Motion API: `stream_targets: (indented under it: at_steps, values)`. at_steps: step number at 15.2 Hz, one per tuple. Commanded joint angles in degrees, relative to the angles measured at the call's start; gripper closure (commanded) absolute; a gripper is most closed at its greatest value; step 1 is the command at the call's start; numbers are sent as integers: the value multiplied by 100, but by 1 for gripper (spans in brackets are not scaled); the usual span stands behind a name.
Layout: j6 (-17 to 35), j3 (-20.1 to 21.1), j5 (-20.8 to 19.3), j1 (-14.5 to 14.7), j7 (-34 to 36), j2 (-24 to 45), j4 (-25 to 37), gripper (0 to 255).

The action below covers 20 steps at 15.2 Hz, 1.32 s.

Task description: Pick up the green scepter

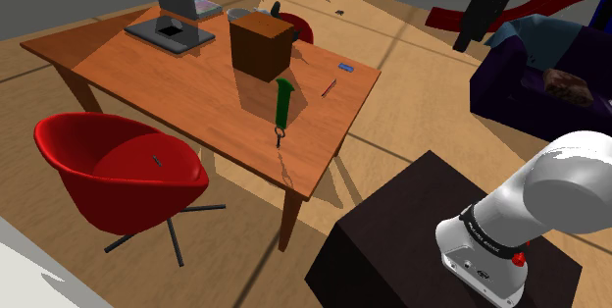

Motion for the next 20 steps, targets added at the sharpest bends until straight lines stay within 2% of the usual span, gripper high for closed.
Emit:
stream_targets:
  at_steps: [1,10,20]
  values:
    - [0,0,0,0,0,0,0,0]
    - [900,432,204,217,266,1883,699,0]
    - [1377,851,135,437,587,4118,2137,0]
